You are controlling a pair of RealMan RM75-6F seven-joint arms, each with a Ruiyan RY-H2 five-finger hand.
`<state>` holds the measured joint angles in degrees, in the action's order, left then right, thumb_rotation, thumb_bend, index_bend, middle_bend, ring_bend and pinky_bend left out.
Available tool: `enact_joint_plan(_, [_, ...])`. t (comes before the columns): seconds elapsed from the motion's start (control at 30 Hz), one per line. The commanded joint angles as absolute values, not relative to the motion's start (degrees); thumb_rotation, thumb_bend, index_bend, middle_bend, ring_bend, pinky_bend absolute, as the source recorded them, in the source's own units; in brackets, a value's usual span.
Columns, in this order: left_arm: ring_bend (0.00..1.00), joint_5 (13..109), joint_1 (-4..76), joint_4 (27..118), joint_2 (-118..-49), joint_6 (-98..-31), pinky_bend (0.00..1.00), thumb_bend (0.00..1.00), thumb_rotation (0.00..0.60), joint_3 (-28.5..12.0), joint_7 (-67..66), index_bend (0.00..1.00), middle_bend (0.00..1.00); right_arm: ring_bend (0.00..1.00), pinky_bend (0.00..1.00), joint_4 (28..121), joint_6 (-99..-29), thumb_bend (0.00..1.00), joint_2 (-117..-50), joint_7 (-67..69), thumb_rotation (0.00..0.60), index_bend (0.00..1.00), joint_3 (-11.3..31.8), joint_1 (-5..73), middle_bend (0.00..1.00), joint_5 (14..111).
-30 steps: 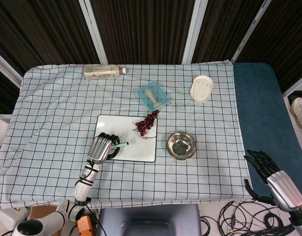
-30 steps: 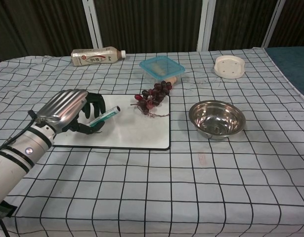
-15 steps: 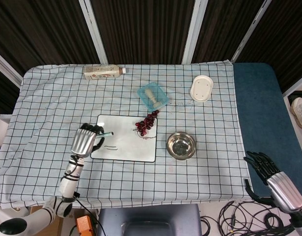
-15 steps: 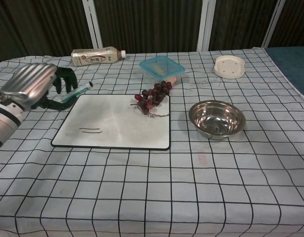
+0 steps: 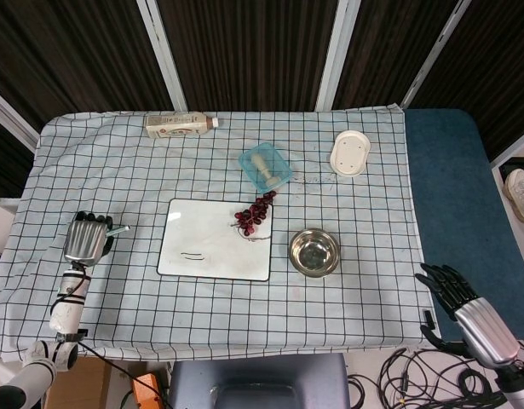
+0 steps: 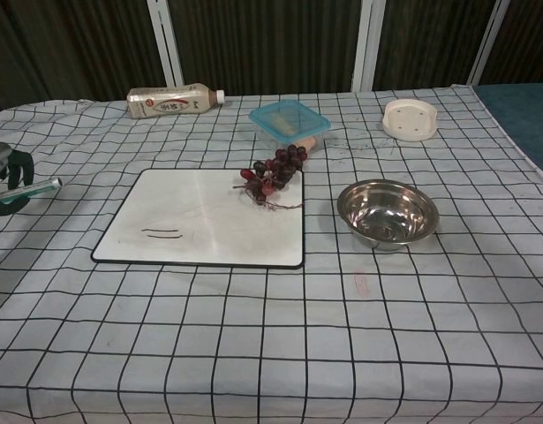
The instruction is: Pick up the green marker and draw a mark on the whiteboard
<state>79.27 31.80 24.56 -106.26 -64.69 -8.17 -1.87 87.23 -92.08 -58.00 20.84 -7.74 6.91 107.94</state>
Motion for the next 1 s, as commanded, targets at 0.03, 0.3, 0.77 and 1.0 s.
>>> enact_joint_plan(0.03, [0.34, 79.4, 31.87, 23.99, -106.71, -63.56, 0.3, 0.47, 0.6, -7.72, -2.49, 0.56, 0.56, 0.0, 0.04, 87.31, -92.01, 0.29, -57.98, 20.77, 0.6, 0.0, -7.74, 6.93, 0.0, 107.84])
enact_joint_plan(0.3, [0.2, 79.35, 31.21, 27.29, -104.84, -62.6, 0.24, 0.41, 0.6, -7.35, -1.88, 0.38, 0.38, 0.0, 0.04, 87.26, -92.11, 0.29, -57.92, 20.94, 0.6, 0.0, -7.74, 6.91, 0.0, 107.7])
enact_joint_plan(0.77, [0.0, 87.6, 13.95, 82.43, -75.08, -87.23, 0.04, 0.36, 0.6, 1.74, -2.34, 0.03, 0.02, 0.0, 0.04, 88.95, -90.06, 0.29, -57.42, 18.03, 0.6, 0.0, -7.46, 6.19, 0.0, 104.2])
enact_joint_plan(1.0, [0.0, 95.17, 2.75, 87.45, -70.65, -103.81, 0.02, 0.35, 0.6, 6.47, -4.61, 0.0, 0.0, 0.0, 0.04, 90.12, -88.94, 0.29, -59.92, 7.67, 0.6, 0.0, -4.83, 5.13, 0.0, 99.55])
